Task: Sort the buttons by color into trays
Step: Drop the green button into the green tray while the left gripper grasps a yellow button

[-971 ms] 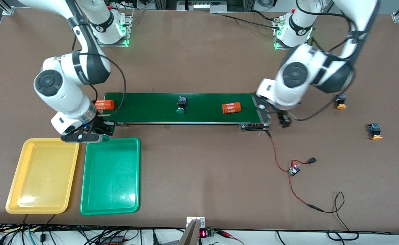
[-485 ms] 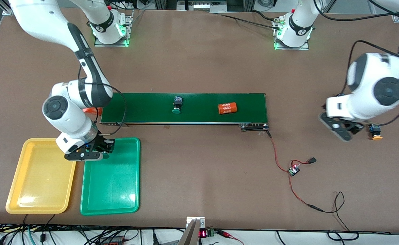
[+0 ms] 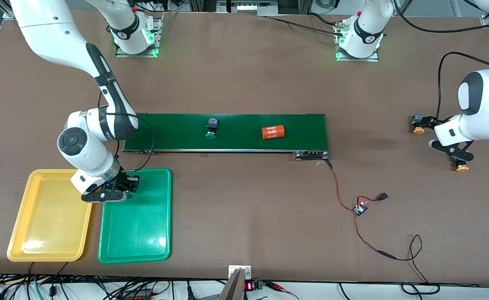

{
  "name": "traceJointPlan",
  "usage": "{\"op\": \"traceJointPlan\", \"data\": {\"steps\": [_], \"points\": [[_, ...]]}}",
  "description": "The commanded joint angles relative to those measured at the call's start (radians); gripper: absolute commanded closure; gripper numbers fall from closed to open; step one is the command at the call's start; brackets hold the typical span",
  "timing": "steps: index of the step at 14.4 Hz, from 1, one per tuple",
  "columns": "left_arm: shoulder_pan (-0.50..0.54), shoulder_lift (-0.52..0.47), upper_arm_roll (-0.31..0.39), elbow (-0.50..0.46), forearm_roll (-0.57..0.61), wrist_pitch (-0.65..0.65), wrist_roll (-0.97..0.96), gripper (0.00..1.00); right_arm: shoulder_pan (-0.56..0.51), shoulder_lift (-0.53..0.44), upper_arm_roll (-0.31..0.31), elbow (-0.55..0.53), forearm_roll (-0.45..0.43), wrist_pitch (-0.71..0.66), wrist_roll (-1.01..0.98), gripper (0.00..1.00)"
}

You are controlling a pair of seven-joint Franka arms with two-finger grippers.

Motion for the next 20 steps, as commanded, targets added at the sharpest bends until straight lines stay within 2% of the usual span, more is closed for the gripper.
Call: {"op": "traceJointPlan", "data": {"steps": [1,2,3,4,7,9,10,11,12,14,16,17,19,20], "points": [[-0.010,0.013,0.048,-0.066,-0.011,0.083,-0.035,0.00,-0.005,0.014,0.006,0.018,-0.014,0.005,-0.013,0.59],[-0.004,0.007,0.065,-0.107,-0.018,0.123,-0.053,0.00,-0.005,0.017,0.006,0.018,-0.014,0.005,-0.013,0.45],[-0.001,0.003,0.071,-0.150,-0.034,0.178,-0.084,0.00,-0.003,0.019,0.006,0.018,-0.014,0.005,-0.014,0.40],[0.000,0.003,0.085,-0.187,-0.039,0.237,-0.098,0.00,-0.003,0.019,0.006,0.016,-0.014,0.010,-0.014,0.36],[0.003,0.006,0.128,-0.269,-0.039,0.343,-0.098,0.00,-0.002,0.019,0.006,0.009,-0.014,0.011,-0.014,0.32],[0.008,0.013,0.135,-0.313,-0.042,0.398,-0.098,0.00,0.001,0.014,0.006,0.004,-0.014,0.010,-0.013,0.16],[0.010,0.019,0.135,-0.342,-0.044,0.450,-0.098,0.00,0.000,0.006,0.006,0.002,-0.014,0.005,-0.020,0.12],[0.010,0.030,0.135,-0.371,-0.044,0.511,-0.099,0.00,-0.002,-0.015,0.006,-0.011,-0.016,-0.005,-0.032,0.11],[0.011,0.038,0.135,-0.382,-0.045,0.535,-0.098,0.00,0.000,-0.046,0.009,-0.037,-0.016,-0.028,-0.034,0.04],[0.017,0.045,0.135,-0.382,-0.045,0.538,-0.098,0.02,0.001,-0.113,0.012,-0.073,-0.016,-0.106,-0.031,0.00],[0.025,0.045,0.135,-0.381,-0.044,0.538,-0.090,0.45,0.003,-0.187,0.040,-0.120,-0.010,-0.194,0.015,0.00],[0.025,0.045,0.134,-0.379,-0.044,0.535,-0.086,0.62,0.004,-0.236,0.049,-0.166,-0.008,-0.200,0.064,0.00],[0.025,0.038,0.134,-0.378,-0.044,0.521,-0.087,0.79,0.006,-0.314,0.080,-0.266,-0.006,-0.190,0.131,0.00],[0.025,0.032,0.131,-0.375,-0.045,0.506,-0.087,0.81,0.006,-0.346,0.098,-0.312,-0.005,-0.184,0.139,0.00]]}}
